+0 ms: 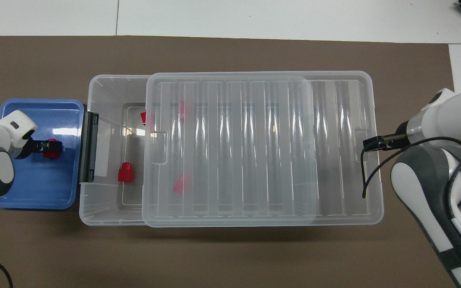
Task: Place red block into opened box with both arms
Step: 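Grasp the red block on the blue tray with the left gripper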
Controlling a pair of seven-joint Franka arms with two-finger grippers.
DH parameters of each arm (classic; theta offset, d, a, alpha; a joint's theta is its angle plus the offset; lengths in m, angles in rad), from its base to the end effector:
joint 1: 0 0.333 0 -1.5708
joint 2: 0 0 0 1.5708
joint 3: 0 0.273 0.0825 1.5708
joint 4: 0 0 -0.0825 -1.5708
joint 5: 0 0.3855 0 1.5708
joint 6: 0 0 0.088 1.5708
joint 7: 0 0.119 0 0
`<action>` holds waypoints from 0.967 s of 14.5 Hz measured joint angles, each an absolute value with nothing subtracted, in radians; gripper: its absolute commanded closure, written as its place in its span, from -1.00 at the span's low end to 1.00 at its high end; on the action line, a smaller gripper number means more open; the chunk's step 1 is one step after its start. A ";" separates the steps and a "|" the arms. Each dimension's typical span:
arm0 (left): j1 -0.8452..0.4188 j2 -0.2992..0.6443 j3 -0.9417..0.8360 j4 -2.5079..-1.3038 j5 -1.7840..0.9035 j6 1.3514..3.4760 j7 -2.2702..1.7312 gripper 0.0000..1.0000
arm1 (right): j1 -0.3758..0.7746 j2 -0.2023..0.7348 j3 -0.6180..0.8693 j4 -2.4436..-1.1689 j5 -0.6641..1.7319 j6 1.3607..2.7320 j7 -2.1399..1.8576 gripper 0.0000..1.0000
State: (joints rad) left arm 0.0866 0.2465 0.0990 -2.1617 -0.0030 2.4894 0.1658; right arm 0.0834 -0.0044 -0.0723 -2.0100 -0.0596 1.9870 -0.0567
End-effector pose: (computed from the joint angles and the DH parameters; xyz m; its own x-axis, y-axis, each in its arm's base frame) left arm 0.5536 0.1046 0.2357 0.9969 0.0167 0.0775 0.0195 -0.9992 -0.0354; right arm 0.5515 0.0017 0.3983 0.9955 0.0917 -0.0223 0.0927 -0.9943 0.0525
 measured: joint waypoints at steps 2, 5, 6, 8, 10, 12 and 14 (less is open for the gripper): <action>0.086 0.242 0.096 -2.162 -0.004 2.489 0.161 1.00 | 0.083 -0.005 -0.087 -2.010 -0.062 1.982 -0.079 -1.00; 0.086 0.232 0.096 -2.161 -0.003 2.487 0.160 1.00 | 0.083 -0.006 -0.107 -2.010 -0.064 1.980 -0.106 -1.00; 0.086 0.229 0.097 -2.162 -0.003 2.484 0.160 1.00 | 0.083 -0.006 -0.110 -2.010 -0.064 1.980 -0.111 -1.00; 0.086 0.230 0.097 -2.163 -0.003 2.484 0.160 1.00 | 0.083 -0.006 -0.115 -2.010 -0.065 1.980 -0.120 -1.00; 0.086 0.230 0.096 -2.163 -0.003 2.484 0.160 1.00 | 0.083 -0.006 -0.117 -2.010 -0.066 1.980 -0.122 -1.00; 0.086 0.229 0.095 -2.160 -0.003 2.477 0.160 1.00 | 0.083 -0.006 -0.117 -2.010 -0.067 1.980 -0.122 -1.00; 0.085 0.221 0.090 -2.147 -0.003 2.436 0.160 1.00 | 0.083 -0.007 -0.118 -2.009 -0.067 1.980 -0.122 -1.00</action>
State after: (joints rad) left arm 0.0849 0.2208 0.0896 -2.1474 -0.0033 2.4365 0.1595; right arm 0.0828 -0.0065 -0.1176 -2.0095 -0.0672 1.9799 -0.1222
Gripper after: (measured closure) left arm 0.643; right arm 0.000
